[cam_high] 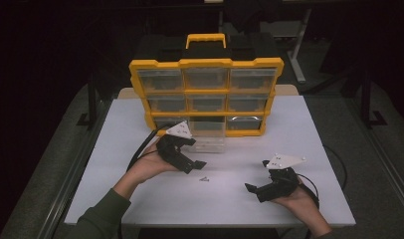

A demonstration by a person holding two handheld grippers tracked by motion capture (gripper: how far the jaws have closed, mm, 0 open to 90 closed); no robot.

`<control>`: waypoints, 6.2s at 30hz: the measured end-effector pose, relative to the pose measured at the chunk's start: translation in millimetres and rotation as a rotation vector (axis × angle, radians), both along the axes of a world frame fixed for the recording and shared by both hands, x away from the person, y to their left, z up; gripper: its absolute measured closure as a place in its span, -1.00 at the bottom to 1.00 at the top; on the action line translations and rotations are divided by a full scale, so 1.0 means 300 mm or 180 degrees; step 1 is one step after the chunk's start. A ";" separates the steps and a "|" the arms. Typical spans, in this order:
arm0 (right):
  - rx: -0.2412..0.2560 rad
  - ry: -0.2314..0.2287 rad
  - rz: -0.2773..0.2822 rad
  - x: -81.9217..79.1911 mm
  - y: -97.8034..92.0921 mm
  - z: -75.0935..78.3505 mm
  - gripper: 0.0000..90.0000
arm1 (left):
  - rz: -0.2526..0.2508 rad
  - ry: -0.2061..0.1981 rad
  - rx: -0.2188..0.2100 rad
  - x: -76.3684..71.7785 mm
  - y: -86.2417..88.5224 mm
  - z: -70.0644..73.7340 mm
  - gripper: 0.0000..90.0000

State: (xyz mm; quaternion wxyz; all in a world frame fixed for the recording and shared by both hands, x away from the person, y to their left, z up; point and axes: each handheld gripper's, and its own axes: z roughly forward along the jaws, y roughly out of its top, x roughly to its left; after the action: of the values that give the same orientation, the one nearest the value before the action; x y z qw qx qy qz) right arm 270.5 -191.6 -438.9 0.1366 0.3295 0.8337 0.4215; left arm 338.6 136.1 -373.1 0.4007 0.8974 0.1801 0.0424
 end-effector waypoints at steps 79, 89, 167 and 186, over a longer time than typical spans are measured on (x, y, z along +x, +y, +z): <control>-0.0012 0.0007 0.0010 -0.001 0.001 -0.002 -1.00 | -0.0136 0.0375 0.0343 -0.006 -0.070 -0.246 0.87; -0.0012 0.0008 0.0010 -0.001 0.001 -0.002 -1.00 | -0.0107 0.0384 0.0327 -0.003 -0.070 -0.250 0.94; 0.0008 0.0010 0.0010 0.000 0.000 -0.001 -1.00 | -0.0057 0.0175 0.0009 0.177 -0.020 0.115 0.94; 0.0012 0.0016 0.0013 0.000 -0.001 -0.002 -1.00 | 0.0106 0.0131 0.0054 0.267 -0.048 0.091 0.94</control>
State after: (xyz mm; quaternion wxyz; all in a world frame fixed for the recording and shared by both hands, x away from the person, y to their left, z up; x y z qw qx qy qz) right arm 270.5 -191.9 -439.4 0.1331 0.3292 0.8339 0.4226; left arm 418.8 121.7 -345.8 0.3885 0.8983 0.2028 0.0321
